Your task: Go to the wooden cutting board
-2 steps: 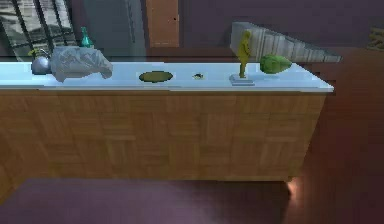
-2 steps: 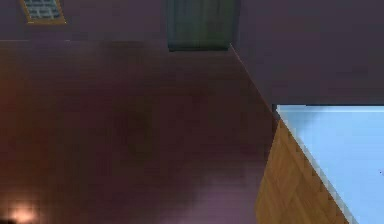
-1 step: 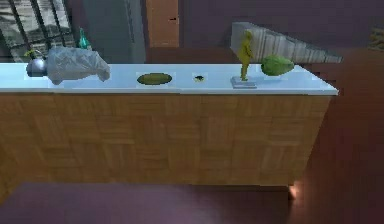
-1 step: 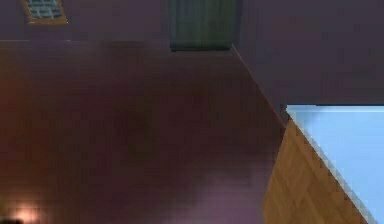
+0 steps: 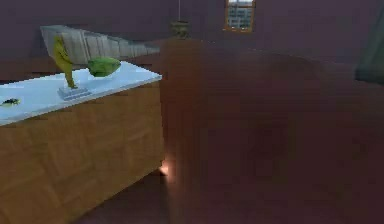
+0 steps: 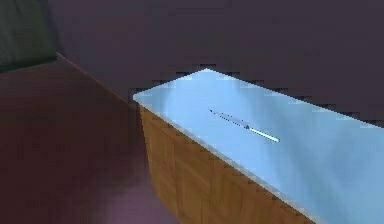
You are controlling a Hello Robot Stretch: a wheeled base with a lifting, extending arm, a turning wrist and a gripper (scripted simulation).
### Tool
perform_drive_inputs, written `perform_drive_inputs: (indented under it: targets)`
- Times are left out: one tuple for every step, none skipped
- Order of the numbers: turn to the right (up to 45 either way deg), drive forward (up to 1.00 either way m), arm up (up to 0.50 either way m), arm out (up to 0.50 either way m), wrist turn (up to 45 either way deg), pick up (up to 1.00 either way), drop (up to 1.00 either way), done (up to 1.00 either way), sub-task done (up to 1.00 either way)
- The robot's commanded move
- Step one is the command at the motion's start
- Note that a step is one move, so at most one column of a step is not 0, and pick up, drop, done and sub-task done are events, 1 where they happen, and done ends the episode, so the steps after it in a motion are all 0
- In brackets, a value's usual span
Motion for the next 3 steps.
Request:
perform_drive_inputs:
  targets:
    - [18.0, 0.00, 0.00, 0.00, 0.0, 0.00, 0.00, 0.00, 0.00]
    - [0.0, 0.05, 0.00, 0.00, 0.0, 0.00, 0.00, 0.00, 0.00]
    - [45.0, 0.00, 0.00, 0.00, 0.0, 0.00, 0.00, 0.00, 0.00]
